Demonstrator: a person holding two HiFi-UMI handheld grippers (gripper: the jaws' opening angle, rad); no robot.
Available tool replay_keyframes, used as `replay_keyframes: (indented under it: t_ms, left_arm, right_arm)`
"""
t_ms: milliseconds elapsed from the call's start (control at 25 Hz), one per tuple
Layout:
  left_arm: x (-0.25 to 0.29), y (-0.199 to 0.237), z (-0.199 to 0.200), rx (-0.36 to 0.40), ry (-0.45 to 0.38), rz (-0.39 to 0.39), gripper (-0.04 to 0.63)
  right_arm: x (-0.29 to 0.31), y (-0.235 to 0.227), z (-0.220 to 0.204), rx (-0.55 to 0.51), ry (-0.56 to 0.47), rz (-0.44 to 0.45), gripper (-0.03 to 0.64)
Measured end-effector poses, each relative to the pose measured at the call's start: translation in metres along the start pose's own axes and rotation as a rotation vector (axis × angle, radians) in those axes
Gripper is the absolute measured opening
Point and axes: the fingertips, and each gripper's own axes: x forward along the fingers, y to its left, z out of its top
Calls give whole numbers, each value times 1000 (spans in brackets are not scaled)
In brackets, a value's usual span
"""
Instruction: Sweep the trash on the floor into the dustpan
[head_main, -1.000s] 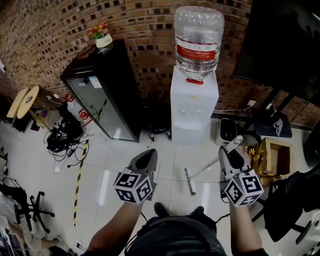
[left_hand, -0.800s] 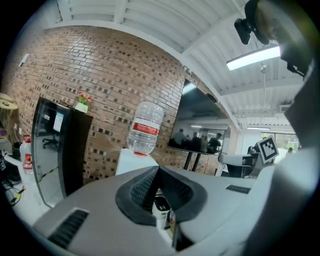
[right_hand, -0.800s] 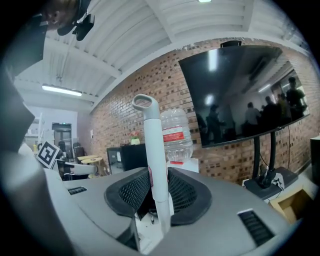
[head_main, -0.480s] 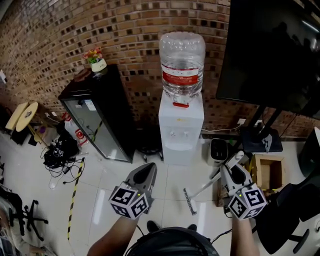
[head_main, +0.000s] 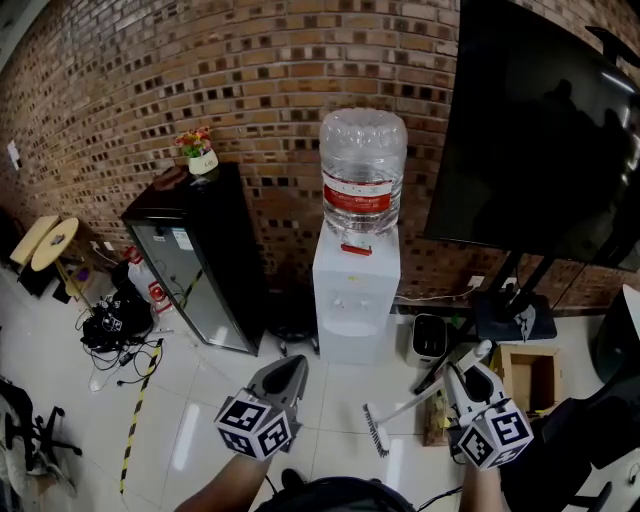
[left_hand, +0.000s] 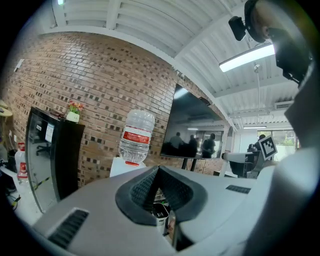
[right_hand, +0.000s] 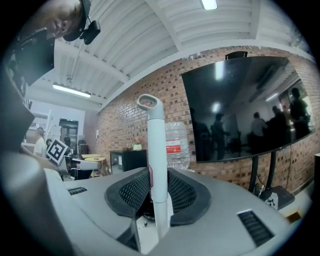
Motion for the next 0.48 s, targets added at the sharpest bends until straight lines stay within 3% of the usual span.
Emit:
replay_keyframes:
  t_ms: [480]
  left_arm:
    - [-12, -5, -1, 4, -6, -5, 3]
  right_arm:
    - [-10, 8, 5, -34, 3, 10, 107]
